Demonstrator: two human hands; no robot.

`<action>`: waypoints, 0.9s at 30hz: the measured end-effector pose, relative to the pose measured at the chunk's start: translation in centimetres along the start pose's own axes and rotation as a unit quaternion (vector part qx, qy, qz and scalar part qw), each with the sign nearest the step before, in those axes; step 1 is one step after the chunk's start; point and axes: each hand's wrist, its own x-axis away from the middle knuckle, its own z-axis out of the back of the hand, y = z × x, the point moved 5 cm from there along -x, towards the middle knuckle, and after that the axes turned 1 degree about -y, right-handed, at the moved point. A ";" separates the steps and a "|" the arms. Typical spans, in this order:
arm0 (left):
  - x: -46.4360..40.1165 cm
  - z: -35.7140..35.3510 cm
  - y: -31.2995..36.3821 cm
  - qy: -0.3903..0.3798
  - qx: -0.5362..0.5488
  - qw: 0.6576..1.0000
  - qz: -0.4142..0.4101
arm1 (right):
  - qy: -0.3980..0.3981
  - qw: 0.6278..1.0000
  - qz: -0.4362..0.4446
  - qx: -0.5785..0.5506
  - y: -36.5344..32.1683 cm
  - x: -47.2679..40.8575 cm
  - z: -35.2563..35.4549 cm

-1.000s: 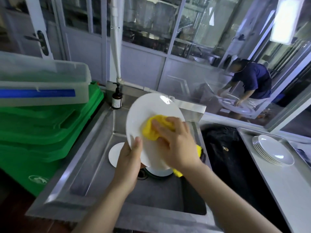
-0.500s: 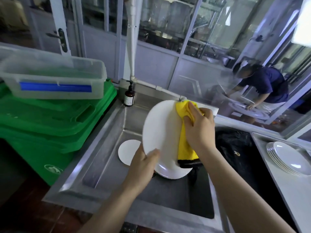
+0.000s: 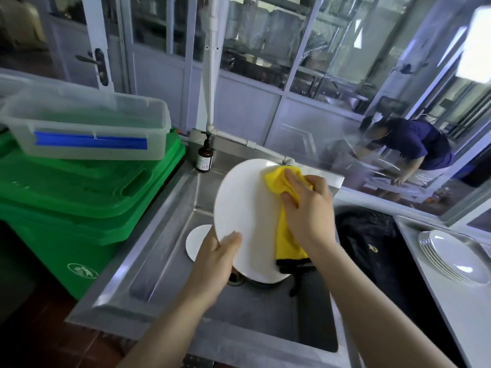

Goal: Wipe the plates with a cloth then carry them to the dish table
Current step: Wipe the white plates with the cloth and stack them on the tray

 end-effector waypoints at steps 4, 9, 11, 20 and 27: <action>0.4 -0.5 0.0 -0.037 -0.007 0.999 -0.001 | 0.002 1.000 -0.011 -0.011 -0.8 -0.4 0.0; -0.1 0.3 -0.1 -0.045 -0.004 0.999 0.004 | -0.090 0.985 0.141 -0.054 -6.3 2.6 -1.2; -0.3 0.8 -0.5 -0.055 0.037 0.998 0.019 | -0.114 0.973 0.184 -0.083 -8.0 4.3 -1.3; -0.2 1.1 -0.7 -0.098 0.253 0.959 0.081 | -0.267 0.927 0.261 0.015 -7.4 6.1 -1.8; -0.6 1.3 -1.6 -0.001 0.271 0.958 0.093 | -0.233 0.923 0.302 0.057 -5.1 6.6 -1.5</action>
